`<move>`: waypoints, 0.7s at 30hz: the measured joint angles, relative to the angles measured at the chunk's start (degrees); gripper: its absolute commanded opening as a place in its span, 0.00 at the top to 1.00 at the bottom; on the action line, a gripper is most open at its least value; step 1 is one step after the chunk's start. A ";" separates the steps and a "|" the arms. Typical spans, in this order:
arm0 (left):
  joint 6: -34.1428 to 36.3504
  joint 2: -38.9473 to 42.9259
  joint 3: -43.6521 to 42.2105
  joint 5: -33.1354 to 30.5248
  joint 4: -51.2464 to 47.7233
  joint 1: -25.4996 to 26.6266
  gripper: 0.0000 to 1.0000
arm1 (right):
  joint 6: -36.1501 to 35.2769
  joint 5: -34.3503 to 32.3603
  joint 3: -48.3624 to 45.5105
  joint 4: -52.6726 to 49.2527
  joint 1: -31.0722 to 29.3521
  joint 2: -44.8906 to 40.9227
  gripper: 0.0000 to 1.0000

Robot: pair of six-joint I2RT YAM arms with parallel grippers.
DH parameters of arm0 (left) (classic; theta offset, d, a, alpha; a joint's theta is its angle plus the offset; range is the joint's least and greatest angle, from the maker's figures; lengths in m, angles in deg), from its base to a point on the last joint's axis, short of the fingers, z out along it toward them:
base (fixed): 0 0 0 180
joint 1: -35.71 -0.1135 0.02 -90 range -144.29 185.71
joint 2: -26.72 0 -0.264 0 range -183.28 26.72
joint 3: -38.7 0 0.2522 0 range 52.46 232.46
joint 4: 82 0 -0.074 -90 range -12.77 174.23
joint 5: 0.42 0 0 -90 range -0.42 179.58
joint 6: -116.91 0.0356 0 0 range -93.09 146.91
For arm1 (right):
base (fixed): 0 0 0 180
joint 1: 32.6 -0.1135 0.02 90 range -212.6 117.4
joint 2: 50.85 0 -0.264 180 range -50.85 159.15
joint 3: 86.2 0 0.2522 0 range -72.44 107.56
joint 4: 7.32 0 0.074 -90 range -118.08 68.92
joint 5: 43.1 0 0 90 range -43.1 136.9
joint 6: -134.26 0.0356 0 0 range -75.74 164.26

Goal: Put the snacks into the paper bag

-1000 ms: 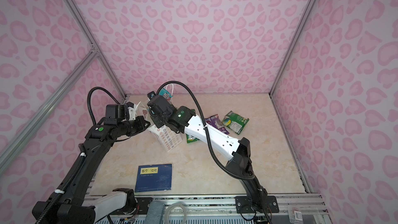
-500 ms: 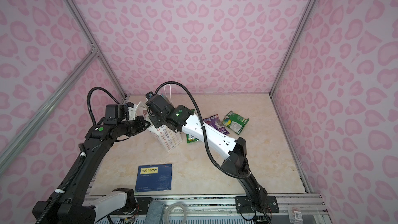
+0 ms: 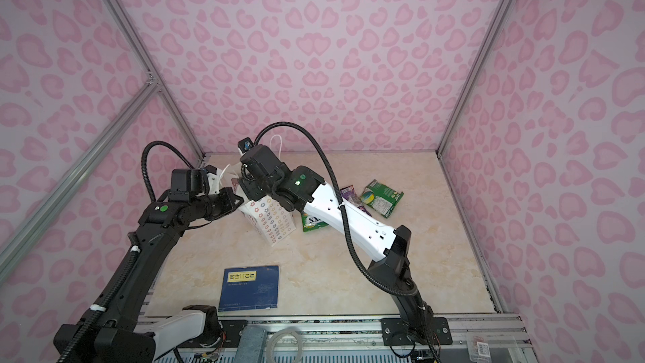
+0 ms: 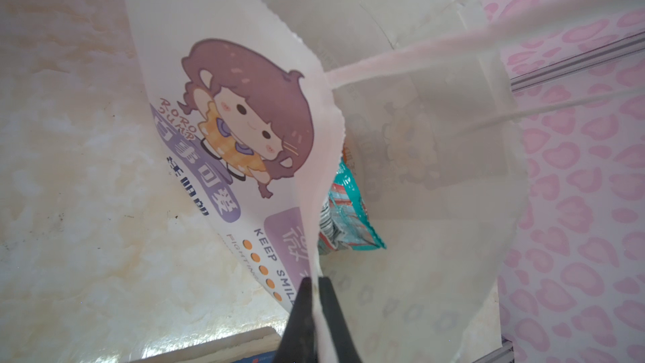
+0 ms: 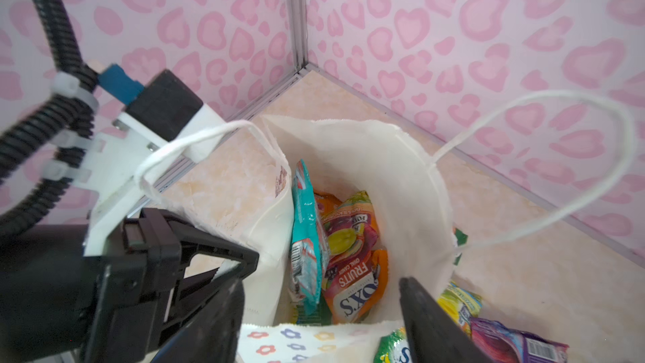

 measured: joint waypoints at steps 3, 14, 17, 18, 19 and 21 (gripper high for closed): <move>0.00 0.02 0.00 0.00 0.02 -0.02 0.91 | -0.90 -5.40 -2.43 0.94 0.46 -2.12 0.09; 0.00 0.46 0.00 -0.33 0.00 -0.15 0.91 | -0.70 -10.49 -1.51 1.53 6.64 1.60 0.23; 0.00 0.44 0.00 -0.52 -0.02 -0.44 0.91 | -0.42 -7.26 -0.31 1.88 7.69 2.97 0.60; 0.00 0.44 0.04 -0.79 -0.02 -0.55 0.91 | -0.39 -6.14 -0.15 2.27 7.93 3.15 0.75; 0.00 0.44 0.13 -1.05 -0.11 -0.66 0.91 | -0.39 -4.61 0.02 2.62 8.15 3.32 0.91; 0.00 0.11 0.81 -1.75 -0.63 -0.76 0.91 | -0.39 -2.27 0.22 2.86 8.52 3.41 1.00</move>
